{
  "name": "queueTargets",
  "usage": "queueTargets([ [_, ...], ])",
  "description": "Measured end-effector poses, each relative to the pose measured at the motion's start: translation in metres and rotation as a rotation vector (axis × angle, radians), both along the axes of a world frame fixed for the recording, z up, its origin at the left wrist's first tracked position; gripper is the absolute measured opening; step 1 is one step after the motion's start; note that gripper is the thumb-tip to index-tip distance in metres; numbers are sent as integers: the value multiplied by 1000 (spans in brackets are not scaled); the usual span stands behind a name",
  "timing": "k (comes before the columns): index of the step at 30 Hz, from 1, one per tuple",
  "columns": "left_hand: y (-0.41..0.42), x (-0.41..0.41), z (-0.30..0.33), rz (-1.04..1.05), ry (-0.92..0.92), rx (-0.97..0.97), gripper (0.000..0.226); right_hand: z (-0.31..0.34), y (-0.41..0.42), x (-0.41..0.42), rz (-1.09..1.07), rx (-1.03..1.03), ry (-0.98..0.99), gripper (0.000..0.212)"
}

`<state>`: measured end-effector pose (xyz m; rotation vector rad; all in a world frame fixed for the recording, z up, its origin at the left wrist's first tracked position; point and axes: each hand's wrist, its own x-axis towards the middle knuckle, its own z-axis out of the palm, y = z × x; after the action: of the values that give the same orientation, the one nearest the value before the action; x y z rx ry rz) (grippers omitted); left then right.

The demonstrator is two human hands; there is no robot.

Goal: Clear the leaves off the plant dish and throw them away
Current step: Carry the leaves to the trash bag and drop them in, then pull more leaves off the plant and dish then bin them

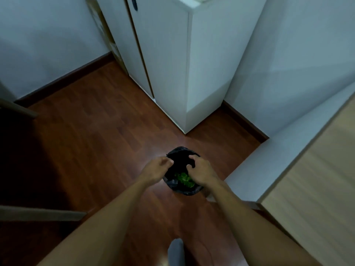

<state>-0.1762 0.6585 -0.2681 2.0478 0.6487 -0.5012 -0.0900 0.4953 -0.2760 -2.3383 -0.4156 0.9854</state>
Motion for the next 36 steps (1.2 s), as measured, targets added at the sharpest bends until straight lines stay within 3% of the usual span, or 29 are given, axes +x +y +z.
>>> queueTargets([
  [6, -5, 19, 127, -130, -93, 180, 36, 120, -22, 24, 84, 44, -131, 50],
  [14, -70, 54, 259, -189, -244, 163, 33, 246, -121, 39, -122, 110, -285, 46],
  [18, -130, 74, 286, -252, -296, 105, 23, 278, -190, 31, -242, 99, -338, 45],
  [25, -271, 83, 309, -445, -323, 91, 25, 309, -332, 7, -469, 94, -347, 41],
  [36, -471, 68, 304, -506, -319, 94, 27, 288, -536, -60, -666, 36, -346, 42],
])
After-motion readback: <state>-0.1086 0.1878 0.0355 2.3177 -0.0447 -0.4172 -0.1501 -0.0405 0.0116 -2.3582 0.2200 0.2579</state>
